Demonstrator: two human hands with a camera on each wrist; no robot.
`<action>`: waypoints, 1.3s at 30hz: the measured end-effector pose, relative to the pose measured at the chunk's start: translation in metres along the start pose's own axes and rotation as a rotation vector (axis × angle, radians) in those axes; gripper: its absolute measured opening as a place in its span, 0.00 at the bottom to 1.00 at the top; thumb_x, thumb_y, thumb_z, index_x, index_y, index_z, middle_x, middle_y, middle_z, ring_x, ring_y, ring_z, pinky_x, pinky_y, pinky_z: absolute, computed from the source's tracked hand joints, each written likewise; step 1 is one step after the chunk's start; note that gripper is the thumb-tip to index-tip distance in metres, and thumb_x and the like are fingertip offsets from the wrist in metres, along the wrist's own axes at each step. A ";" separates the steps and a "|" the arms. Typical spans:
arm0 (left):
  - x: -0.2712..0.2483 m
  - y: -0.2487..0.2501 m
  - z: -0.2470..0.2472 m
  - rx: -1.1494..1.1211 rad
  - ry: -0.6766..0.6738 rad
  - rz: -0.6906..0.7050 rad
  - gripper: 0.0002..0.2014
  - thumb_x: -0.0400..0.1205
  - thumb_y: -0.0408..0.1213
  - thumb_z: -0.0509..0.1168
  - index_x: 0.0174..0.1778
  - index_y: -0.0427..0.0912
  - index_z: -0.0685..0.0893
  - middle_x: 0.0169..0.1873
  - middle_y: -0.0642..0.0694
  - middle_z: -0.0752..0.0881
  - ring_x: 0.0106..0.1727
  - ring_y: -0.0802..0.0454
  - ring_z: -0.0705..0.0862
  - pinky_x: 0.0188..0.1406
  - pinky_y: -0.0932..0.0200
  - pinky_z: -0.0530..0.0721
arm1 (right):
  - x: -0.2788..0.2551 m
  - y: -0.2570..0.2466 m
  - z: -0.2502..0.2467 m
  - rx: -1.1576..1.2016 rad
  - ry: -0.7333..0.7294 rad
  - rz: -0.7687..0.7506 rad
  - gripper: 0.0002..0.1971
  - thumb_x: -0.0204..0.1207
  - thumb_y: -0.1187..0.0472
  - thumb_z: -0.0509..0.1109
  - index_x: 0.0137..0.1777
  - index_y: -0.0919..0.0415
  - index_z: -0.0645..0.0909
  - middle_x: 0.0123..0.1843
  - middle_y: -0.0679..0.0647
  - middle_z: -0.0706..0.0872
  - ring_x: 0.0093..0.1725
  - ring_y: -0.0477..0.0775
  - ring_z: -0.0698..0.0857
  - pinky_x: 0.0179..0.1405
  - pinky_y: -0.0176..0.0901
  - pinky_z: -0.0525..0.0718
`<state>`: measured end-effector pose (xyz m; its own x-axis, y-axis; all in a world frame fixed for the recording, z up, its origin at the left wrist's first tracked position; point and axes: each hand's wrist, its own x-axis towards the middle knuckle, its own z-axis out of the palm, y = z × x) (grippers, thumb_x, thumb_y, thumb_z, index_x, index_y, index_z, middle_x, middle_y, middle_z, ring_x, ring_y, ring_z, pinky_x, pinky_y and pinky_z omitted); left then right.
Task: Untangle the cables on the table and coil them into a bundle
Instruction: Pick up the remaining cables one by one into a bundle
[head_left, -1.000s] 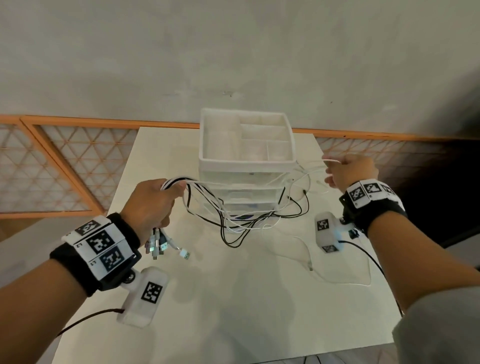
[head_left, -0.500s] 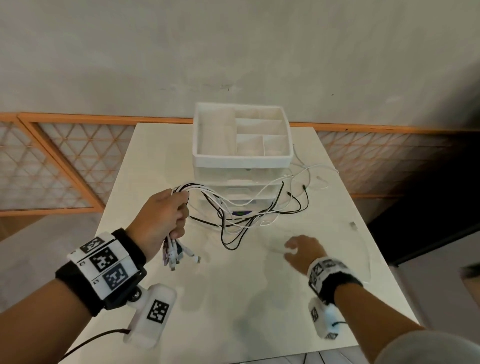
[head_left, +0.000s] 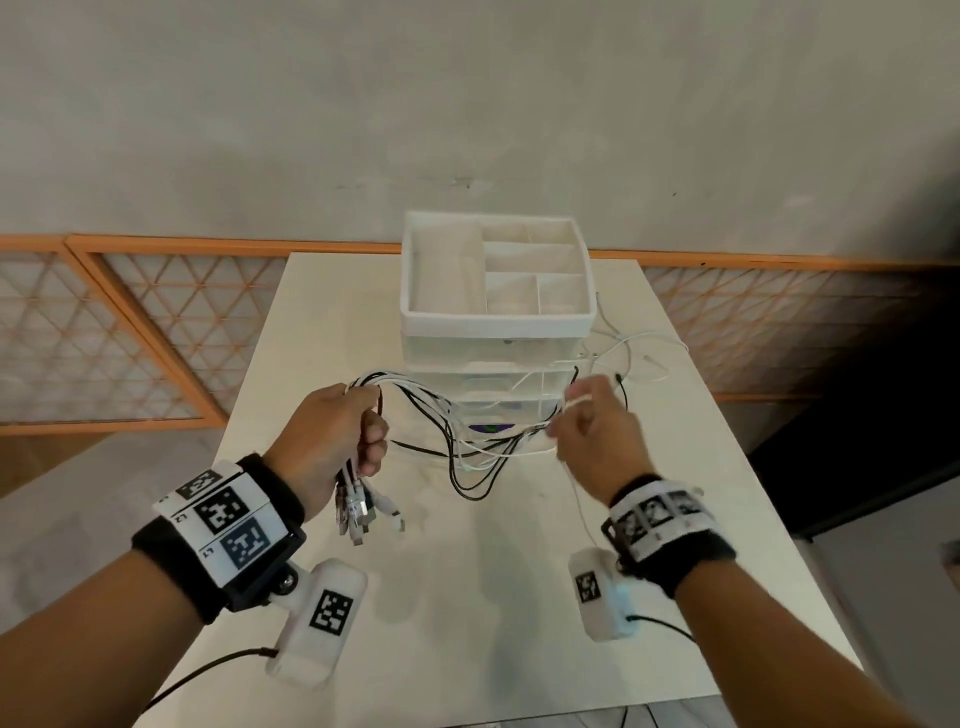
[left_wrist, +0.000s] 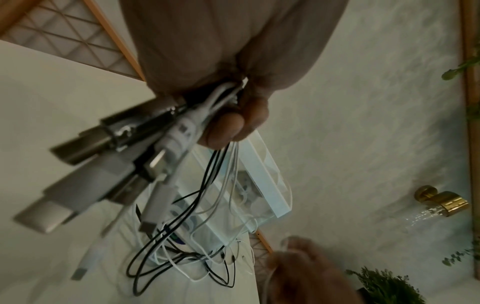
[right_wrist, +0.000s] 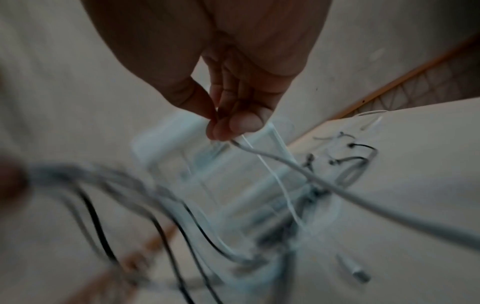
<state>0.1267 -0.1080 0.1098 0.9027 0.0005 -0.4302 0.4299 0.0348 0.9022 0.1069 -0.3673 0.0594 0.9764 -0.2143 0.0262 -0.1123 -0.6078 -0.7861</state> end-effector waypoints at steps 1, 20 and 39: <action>0.000 0.001 -0.001 0.004 -0.002 0.007 0.10 0.87 0.36 0.57 0.39 0.42 0.70 0.20 0.44 0.77 0.18 0.50 0.74 0.18 0.61 0.68 | 0.001 -0.018 -0.012 0.085 0.028 -0.043 0.11 0.78 0.68 0.63 0.54 0.52 0.74 0.35 0.52 0.90 0.31 0.51 0.86 0.35 0.42 0.84; -0.009 -0.002 0.014 0.258 -0.235 0.094 0.08 0.89 0.39 0.57 0.48 0.40 0.69 0.23 0.49 0.78 0.27 0.51 0.80 0.27 0.56 0.70 | 0.022 -0.105 -0.052 0.636 0.315 -0.115 0.14 0.79 0.78 0.60 0.50 0.61 0.82 0.45 0.62 0.87 0.34 0.59 0.91 0.37 0.45 0.90; -0.001 -0.033 -0.037 0.216 -0.111 -0.054 0.14 0.88 0.37 0.58 0.35 0.42 0.69 0.22 0.48 0.69 0.22 0.50 0.69 0.35 0.50 0.78 | 0.102 -0.051 -0.069 0.100 0.311 0.174 0.11 0.75 0.40 0.62 0.51 0.42 0.78 0.49 0.47 0.89 0.47 0.56 0.91 0.52 0.59 0.90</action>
<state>0.1115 -0.0720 0.0796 0.8696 -0.1059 -0.4824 0.4598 -0.1825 0.8690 0.1992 -0.4109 0.1446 0.8396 -0.5397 0.0612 -0.2381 -0.4670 -0.8516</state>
